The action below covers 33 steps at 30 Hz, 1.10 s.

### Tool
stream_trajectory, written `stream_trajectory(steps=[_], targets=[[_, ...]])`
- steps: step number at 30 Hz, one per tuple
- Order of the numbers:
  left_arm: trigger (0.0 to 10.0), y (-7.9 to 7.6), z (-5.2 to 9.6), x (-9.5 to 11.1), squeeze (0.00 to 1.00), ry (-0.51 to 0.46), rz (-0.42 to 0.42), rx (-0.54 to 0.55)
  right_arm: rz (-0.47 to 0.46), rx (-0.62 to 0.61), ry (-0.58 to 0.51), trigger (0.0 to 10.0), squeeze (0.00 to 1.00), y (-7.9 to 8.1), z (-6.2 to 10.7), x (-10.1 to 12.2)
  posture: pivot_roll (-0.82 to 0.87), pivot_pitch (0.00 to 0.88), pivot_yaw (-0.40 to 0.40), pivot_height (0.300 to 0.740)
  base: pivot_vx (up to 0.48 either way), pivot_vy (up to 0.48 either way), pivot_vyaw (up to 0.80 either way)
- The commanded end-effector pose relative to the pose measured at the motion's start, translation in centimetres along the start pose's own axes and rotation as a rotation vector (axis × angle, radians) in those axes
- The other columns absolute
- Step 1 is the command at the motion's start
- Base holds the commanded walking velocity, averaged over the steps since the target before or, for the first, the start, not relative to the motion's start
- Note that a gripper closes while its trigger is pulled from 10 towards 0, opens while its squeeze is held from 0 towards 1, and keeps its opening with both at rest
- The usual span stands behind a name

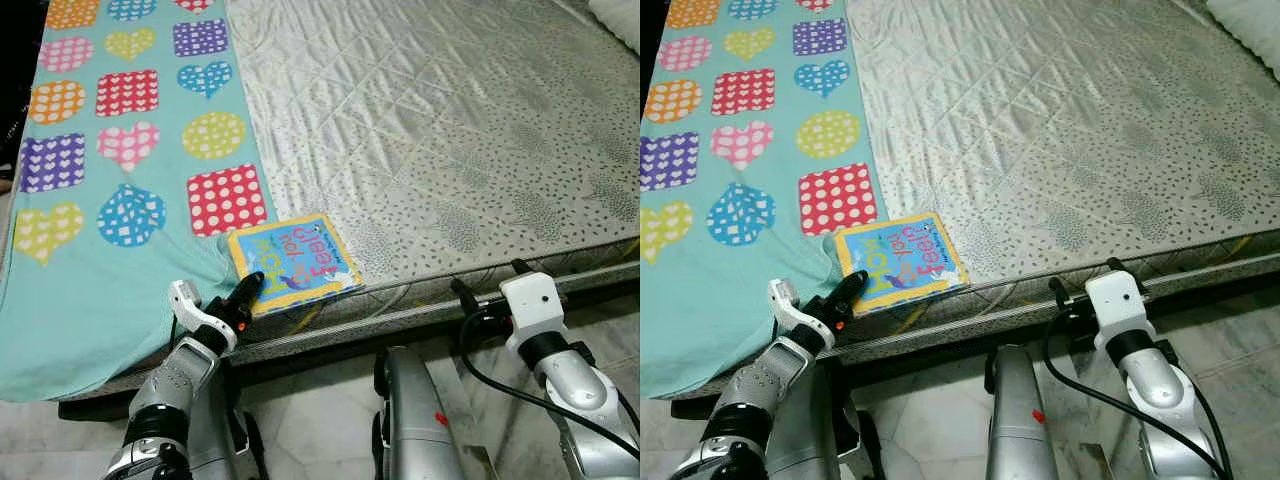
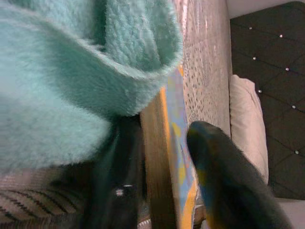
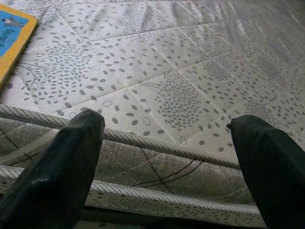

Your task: Clean up the room

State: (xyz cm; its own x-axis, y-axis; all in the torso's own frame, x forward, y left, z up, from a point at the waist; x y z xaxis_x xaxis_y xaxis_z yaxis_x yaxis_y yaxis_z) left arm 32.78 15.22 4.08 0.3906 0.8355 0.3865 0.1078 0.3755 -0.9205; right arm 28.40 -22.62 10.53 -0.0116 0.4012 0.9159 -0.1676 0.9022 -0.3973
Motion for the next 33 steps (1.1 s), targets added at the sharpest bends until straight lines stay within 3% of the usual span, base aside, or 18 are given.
stream_trajectory(steps=[1,11,14,15,16,17,21,22,23,24,26,27,28,30,31,32,33], targets=[[0.0,0.3,0.1,-0.8,0.0,0.039,0.02,0.0,-0.036,0.049,-0.008,10.0,0.0,0.8,0.6,0.1,-0.31,0.255,0.002,0.568,0.0,0.0,0.0],[0.0,0.5,0.0,-1.3,0.0,0.08,-0.022,0.015,-0.043,0.051,-0.009,10.0,0.0,0.8,0.7,0.0,-0.31,0.255,0.005,0.568,0.0,0.0,0.0],[0.0,0.5,-0.1,-1.0,0.0,0.075,-0.082,0.038,-0.044,0.052,-0.008,10.0,0.0,0.8,0.8,0.0,-0.31,0.255,0.005,0.568,0.0,0.0,0.0],[0.0,0.5,0.0,-0.5,0.0,0.061,-0.193,0.066,-0.045,0.051,-0.006,10.0,0.0,0.9,0.8,0.0,-0.3,0.253,0.009,0.568,0.0,0.0,0.0],[0.0,0.5,0.0,-0.5,0.0,0.061,-0.193,0.066,-0.045,0.051,-0.006,10.0,0.0,0.9,0.8,0.0,-0.3,0.253,0.009,0.568,0.0,0.0,0.0],[0.0,0.4,0.1,0.2,0.0,0.023,-0.249,0.079,-0.045,0.05,-0.005,10.0,0.0,0.9,0.8,0.0,-0.29,0.252,0.01,0.568,0.0,0.0,0.0],[0.0,-0.1,0.6,1.9,0.0,-0.087,-0.323,0.084,-0.047,0.051,-0.003,10.0,0.0,1.1,0.8,-0.2,-0.29,0.25,0.009,0.568,0.0,0.0,0.0],[0.8,-0.3,0.8,2.3,0.0,-0.11,-0.346,0.089,-0.047,0.052,-0.002,10.0,0.0,1.1,0.7,-0.2,-0.28,0.249,0.007,0.568,0.0,0.0,0.0],[0.8,-0.3,0.8,2.3,0.0,-0.11,-0.346,0.089,-0.047,0.052,-0.002,10.0,0.0,1.1,0.7,-0.2,-0.28,0.249,0.007,0.568,0.0,0.0,0.0],[2.0,-0.4,0.9,2.5,0.0,-0.121,-0.386,0.095,-0.047,0.053,-0.002,10.0,0.0,1.2,0.6,-0.2,-0.28,0.249,0.007,0.568,0.0,0.0,0.0],[1.8,-0.6,1.1,2.8,0.0,-0.13,-0.456,0.108,-0.048,0.054,-0.002,10.0,0.0,1.2,0.6,-0.2,-0.28,0.246,0.006,0.568,0.0,0.0,0.0],[3.2,-0.6,1.1,2.7,0.0,-0.122,-0.485,0.119,-0.048,0.055,-0.001,10.0,0.0,1.2,0.5,-0.3,-0.27,0.244,0.005,0.568,0.0,0.0,0.0],[3.8,-1.0,1.2,2.1,0.0,-0.103,-0.515,0.119,-0.048,0.057,0.0,10.0,0.0,1.2,0.4,-0.3,-0.27,0.242,0.005,0.568,0.0,0.0,0.0],[3.7,-1.2,1.2,1.9,0.0,-0.101,-0.519,0.118,-0.047,0.057,-0.001,10.0,0.0,1.3,0.4,-0.3,-0.27,0.242,0.005,0.568,0.0,0.0,0.0],[1.4,-1.2,1.3,1.6,0.0,-0.093,-0.515,0.139,-0.047,0.057,-0.001,10.0,0.0,1.3,0.2,-0.3,-0.27,0.237,0.007,0.568,0.0,0.0,0.0],[0.0,-1.4,1.4,1.4,0.0,-0.095,-0.525,0.128,-0.047,0.057,-0.002,10.0,0.0,1.3,0.2,-0.3,-0.26,0.236,0.007,0.568,0.0,0.0,0.0],[0.0,-1.7,1.4,1.4,0.0,-0.106,-0.527,0.123,-0.047,0.056,-0.002,10.0,0.0,1.3,0.1,-0.3,-0.26,0.234,0.009,0.568,0.0,0.0,0.0]])
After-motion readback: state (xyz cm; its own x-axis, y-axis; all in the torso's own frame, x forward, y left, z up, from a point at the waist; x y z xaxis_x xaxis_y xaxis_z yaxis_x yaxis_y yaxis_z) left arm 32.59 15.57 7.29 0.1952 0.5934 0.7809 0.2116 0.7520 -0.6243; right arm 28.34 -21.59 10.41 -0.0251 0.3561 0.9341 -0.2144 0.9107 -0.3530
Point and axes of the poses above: a point about 5 cm out from each wrist's last joint towards the gripper, its own z axis pointing back from the gripper into the wrist, its own x axis along the axis of the wrist's last joint, y = z × x, the point moved 2 cm from there along -z, pointing out of the wrist towards the gripper, and after that the axes turned 2 degrees about z, right-handed, at the moved point
